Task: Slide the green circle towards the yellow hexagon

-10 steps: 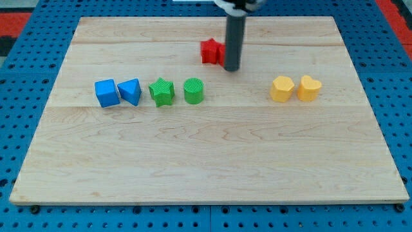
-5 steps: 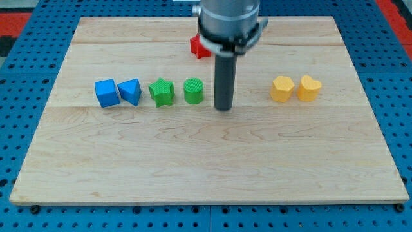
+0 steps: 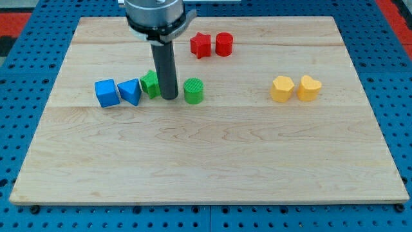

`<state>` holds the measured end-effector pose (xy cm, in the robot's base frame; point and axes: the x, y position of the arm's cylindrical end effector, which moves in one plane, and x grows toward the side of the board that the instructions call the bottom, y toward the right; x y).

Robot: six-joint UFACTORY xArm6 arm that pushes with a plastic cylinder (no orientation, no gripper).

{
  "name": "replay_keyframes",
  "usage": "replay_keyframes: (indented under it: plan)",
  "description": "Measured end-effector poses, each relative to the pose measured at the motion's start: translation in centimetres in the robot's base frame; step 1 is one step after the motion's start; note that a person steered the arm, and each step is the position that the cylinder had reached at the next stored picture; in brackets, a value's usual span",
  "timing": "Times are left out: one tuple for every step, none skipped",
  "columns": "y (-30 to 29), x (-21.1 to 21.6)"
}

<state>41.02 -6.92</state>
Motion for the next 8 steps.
replay_keyframes:
  plan:
    - [1.5, -0.2]
    - [1.8, 1.7]
    - [1.8, 2.2]
    - [2.0, 1.0]
    - [4.2, 0.8]
    - [6.0, 0.8]
    - [7.1, 0.8]
    - [8.4, 0.8]
